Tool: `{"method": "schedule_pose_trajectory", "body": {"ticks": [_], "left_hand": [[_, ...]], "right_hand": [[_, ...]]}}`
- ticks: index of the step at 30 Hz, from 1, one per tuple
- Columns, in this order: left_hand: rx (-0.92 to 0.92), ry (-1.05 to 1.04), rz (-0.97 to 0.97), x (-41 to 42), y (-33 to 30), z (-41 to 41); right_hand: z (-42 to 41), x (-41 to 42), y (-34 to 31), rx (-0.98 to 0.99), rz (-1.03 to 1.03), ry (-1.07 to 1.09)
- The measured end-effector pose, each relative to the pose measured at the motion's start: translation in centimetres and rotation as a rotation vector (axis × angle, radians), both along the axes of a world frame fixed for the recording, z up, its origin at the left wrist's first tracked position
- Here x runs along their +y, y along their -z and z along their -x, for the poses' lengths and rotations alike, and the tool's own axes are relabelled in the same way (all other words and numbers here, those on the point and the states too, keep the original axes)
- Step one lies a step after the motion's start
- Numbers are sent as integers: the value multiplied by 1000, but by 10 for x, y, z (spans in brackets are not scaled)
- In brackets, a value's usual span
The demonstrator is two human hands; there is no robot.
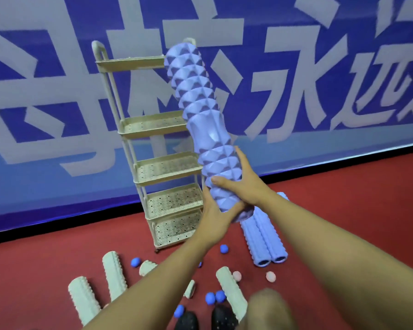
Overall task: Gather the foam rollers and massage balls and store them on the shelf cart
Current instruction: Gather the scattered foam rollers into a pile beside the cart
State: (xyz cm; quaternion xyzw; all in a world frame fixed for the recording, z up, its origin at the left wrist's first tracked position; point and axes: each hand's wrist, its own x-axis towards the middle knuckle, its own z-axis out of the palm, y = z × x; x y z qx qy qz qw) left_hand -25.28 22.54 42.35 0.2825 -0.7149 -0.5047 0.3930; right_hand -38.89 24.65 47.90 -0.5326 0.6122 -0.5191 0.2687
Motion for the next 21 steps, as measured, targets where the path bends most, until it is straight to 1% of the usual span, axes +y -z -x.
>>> {"method": "schedule_pose_trajectory", "body": {"ticks": [2,4,5,8,10,12,15,17,18,21], "left_hand": [[-95,109,13,-3,8,28],[-174,222,16,-13,24,57],[-232,246,-5,-18,34,70],[-455,217,-76,-35,76,102],[-558,201,-84,-50,111,121],[-634,174,-125,-64,142,138],[-677,124,-207,-92,198,162],[-691,109,-277,-113,236,180],[-702,113,-308,-122,252,190],[-724,115,-349,-150,302,215]], "right_hand": [[34,12,15,-13,-23,106],[67,22,33,11,-59,165],[85,24,47,20,-75,200],[135,32,97,46,-180,332],[169,32,141,76,-255,413],[203,27,192,81,-399,460],[238,12,261,95,-559,542],[239,2,275,114,-623,586],[245,-5,291,94,-658,596],[261,-37,334,70,-739,588]]}}
